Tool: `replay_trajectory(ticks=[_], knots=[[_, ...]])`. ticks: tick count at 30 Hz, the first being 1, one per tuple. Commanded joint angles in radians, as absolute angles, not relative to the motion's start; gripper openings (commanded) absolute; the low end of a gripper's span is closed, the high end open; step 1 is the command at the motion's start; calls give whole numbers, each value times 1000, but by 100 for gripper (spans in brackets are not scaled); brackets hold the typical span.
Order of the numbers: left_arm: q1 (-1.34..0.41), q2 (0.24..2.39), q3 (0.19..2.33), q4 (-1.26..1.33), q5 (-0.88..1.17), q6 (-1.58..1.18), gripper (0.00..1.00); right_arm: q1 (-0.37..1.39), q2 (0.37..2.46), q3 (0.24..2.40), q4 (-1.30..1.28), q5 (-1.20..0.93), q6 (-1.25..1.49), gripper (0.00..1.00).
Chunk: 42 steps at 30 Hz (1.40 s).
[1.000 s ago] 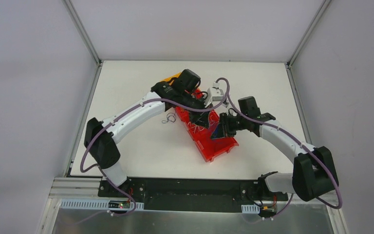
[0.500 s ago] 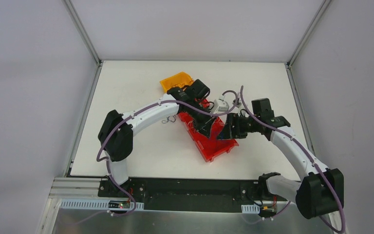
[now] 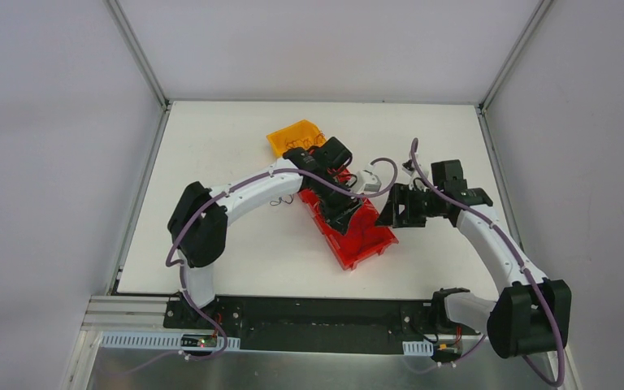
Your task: Untangle the cables
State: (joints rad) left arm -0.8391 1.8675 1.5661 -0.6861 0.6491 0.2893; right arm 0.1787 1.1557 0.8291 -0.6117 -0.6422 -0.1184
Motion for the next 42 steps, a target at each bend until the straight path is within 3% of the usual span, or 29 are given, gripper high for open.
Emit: replay_trajectory(ticks=[1, 5, 9, 15, 18, 22, 27, 35, 37, 39, 40, 42], knots=[[-850, 1847, 1616, -770, 618, 333, 49, 164, 1157, 880, -647, -597, -160, 73], [-790, 1774, 1660, -817, 711, 316, 67, 164, 1151, 887, -662, -643, -169, 73], [-649, 1650, 1619, -823, 742, 277, 69, 164, 1142, 893, -675, -679, -167, 74], [-360, 1501, 1423, -821, 543, 407, 73, 164, 1147, 889, -647, -693, -152, 74], [-330, 1492, 1363, -806, 443, 490, 78, 164, 1172, 901, -637, -701, -132, 74], [-335, 1519, 1303, -754, 456, 517, 90, 164, 1196, 922, -636, -704, -112, 75], [-349, 1603, 1267, -659, 437, 547, 93, 165, 1181, 921, -640, -691, -112, 75], [-442, 1749, 1319, -582, 393, 529, 71, 164, 1200, 925, -637, -694, -94, 76], [-451, 1754, 1332, -583, 394, 510, 54, 164, 1198, 925, -641, -693, -98, 75], [-446, 1726, 1346, -609, 397, 488, 9, 164, 1193, 930, -656, -691, -109, 75], [-441, 1697, 1353, -647, 402, 486, 0, 164, 1187, 934, -669, -689, -118, 75], [-423, 1608, 1376, -761, 448, 510, 0, 165, 1170, 939, -693, -687, -135, 75]])
